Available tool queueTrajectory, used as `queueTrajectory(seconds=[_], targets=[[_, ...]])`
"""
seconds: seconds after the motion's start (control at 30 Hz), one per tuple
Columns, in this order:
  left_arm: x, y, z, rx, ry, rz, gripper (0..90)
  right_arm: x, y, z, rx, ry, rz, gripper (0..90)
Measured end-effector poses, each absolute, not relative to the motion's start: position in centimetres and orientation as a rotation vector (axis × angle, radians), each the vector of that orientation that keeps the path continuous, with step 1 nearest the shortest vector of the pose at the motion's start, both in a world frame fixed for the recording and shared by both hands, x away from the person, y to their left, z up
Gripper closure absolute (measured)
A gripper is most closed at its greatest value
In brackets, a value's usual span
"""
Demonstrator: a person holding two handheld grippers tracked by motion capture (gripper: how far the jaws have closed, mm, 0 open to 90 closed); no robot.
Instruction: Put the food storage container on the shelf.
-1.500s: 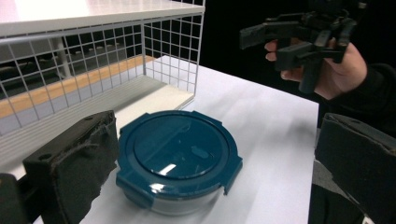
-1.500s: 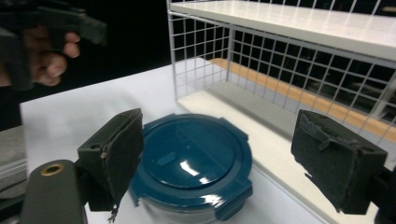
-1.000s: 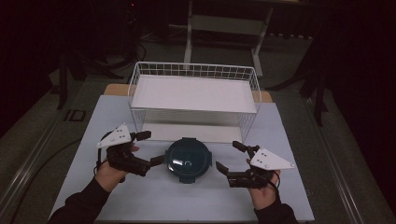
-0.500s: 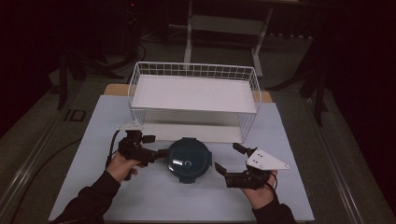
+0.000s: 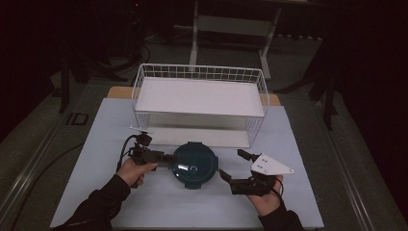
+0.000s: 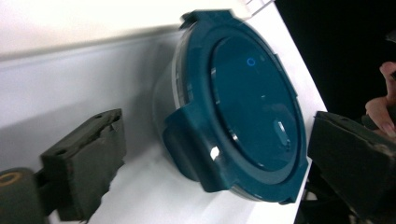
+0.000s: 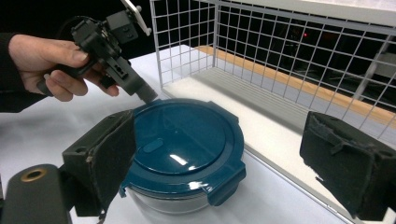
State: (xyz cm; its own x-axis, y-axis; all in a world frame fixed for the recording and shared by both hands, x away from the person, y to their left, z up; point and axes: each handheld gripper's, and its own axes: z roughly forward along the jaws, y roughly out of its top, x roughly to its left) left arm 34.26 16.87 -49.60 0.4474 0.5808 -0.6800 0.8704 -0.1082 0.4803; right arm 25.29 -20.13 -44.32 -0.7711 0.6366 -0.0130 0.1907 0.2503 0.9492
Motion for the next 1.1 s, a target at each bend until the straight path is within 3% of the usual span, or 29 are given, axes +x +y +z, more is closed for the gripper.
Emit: queueTrajectory(seconds=[0.2, 0.57, 1.1], targets=[[34.7, 17.5, -50.6, 1.745, 1.294, -0.511, 25.6, 25.3, -20.0, -44.5, 0.756, 2.145, 1.524, 10.7], [35.2, 17.3, -51.5, 1.731, 1.329, -0.602, 48.6, 25.3, -20.1, -44.5, 0.761, 2.146, 1.524, 10.7], [34.6, 17.3, -51.6, 1.747, 1.295, -0.632, 53.7, 26.4, -20.0, -45.6, 0.893, 2.238, 1.532, 15.0]])
